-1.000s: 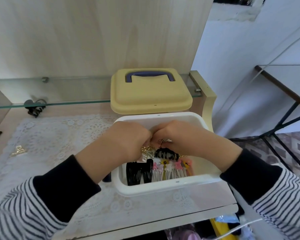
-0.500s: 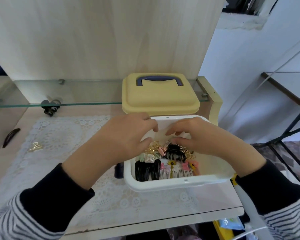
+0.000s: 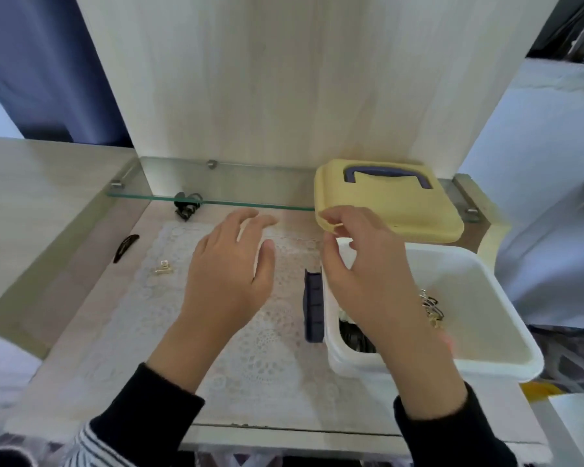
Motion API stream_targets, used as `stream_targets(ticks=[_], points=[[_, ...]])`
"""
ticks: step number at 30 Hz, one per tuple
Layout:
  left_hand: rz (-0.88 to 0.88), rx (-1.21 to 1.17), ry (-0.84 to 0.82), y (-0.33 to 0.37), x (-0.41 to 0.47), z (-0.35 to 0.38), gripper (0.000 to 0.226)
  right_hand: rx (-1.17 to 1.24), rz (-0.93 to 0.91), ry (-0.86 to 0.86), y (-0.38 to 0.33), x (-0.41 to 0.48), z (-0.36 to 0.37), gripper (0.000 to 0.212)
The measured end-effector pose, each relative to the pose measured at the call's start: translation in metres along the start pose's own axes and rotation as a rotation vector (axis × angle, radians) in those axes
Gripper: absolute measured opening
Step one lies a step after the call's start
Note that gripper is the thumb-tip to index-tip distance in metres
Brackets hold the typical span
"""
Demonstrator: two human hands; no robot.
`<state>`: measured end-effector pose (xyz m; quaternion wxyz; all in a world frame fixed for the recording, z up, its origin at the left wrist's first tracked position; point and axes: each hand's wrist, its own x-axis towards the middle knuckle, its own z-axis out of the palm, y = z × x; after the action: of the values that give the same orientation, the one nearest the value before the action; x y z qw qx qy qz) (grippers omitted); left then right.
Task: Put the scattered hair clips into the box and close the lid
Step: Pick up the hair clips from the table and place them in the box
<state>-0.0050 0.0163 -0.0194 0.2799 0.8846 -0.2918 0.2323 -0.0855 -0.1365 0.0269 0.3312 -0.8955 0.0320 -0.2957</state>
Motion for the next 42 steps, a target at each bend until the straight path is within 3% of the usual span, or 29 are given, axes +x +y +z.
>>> stream_targets(ticks=[5,12,17,24,32,38,42], points=[[-0.192,0.104,0.083,-0.062,-0.023,-0.006,0.037,-0.017,-0.177,0.038,-0.042,-0.004,0.063,0.025],[-0.527,0.238,-0.128,-0.141,-0.050,0.001,0.049,-0.119,-0.196,-0.268,-0.026,-0.009,0.164,0.040],[-0.533,0.167,-0.123,-0.167,-0.051,0.003,0.048,-0.140,-0.197,-0.379,-0.014,-0.003,0.205,0.044],[-0.514,0.107,-0.044,-0.179,-0.039,0.007,0.049,-0.106,-0.273,-0.409,-0.012,0.012,0.236,0.047],[-0.486,0.077,0.036,-0.175,-0.041,0.007,0.038,-0.135,-0.297,-0.329,-0.009,0.009,0.241,0.028],[-0.460,-0.012,0.135,-0.174,-0.043,0.001,0.015,-0.159,-0.291,-0.293,-0.011,0.008,0.239,0.017],[-0.448,-0.021,0.154,-0.175,-0.044,0.001,0.016,-0.157,-0.291,-0.287,-0.012,0.008,0.237,0.013]])
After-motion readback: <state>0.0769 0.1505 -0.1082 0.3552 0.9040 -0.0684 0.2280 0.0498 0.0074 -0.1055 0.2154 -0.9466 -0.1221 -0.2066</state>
